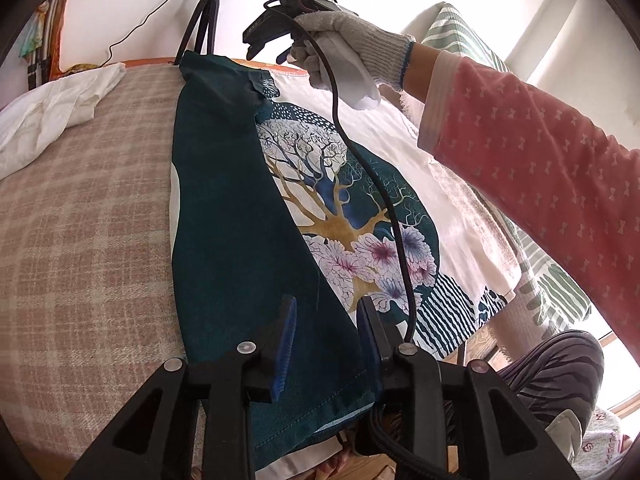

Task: Fold small clothes
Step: 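Open the right gripper and lift it off the collar, then grasp the cream side edge with the left gripper while the right gripper grasps its shoulder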

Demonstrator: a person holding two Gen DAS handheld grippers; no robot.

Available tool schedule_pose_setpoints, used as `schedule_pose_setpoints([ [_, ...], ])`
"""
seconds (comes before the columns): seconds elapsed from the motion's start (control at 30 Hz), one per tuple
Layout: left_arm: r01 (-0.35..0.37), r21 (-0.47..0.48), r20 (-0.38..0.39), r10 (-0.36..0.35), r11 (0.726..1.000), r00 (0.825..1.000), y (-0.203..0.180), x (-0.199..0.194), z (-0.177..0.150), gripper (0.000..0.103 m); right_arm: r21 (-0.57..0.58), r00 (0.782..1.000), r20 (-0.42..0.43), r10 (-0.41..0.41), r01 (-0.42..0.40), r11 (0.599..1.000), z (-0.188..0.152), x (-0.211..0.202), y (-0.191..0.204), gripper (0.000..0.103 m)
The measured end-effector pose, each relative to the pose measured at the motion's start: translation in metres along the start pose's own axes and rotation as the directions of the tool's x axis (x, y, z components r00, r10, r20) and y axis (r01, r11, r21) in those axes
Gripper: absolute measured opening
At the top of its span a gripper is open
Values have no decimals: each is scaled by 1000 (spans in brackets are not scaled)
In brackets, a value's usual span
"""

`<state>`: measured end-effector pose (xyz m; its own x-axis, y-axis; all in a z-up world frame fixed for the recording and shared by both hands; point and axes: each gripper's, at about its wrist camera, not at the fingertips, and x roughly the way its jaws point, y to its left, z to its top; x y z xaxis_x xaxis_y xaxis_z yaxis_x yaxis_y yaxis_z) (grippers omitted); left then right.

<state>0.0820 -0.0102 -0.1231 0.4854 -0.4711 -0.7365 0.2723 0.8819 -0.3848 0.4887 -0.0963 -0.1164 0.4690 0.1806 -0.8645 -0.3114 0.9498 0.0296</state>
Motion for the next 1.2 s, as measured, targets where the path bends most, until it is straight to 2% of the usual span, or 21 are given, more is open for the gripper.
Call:
schedule_pose_setpoints([
  [0.13,-28,25,10,28,999,1000,-4,-12,-6,35,29,998,50,39,-40,999,-6,-35,-13,53],
  [0.3,-70,62,23,69,996,997,-11,-25,-13,38,47,989,112,92,-98,994,-28,-92,-32,53],
  [0.5,-121,118,49,115,986,992,-24,-36,-19,39,66,980,177,95,-108,992,-67,-161,-74,53],
  [0.67,-136,175,82,123,975,989,-42,-41,-21,45,102,971,224,87,-112,988,-107,-211,-116,53],
  [0.8,-104,233,103,82,967,991,-66,-40,-21,48,122,968,243,63,-95,988,-148,-240,-140,53],
  [0.9,-76,306,108,45,949,993,-92,-33,-22,51,154,967,247,60,-100,983,-178,-255,-163,54],
  [1.07,24,375,64,-52,927,997,-135,-13,-25,53,201,969,241,50,-100,974,-223,-272,-199,55],
  [1.2,83,422,21,-101,903,995,-168,10,-28,54,233,971,237,32,-88,969,-250,-281,-228,59],
])
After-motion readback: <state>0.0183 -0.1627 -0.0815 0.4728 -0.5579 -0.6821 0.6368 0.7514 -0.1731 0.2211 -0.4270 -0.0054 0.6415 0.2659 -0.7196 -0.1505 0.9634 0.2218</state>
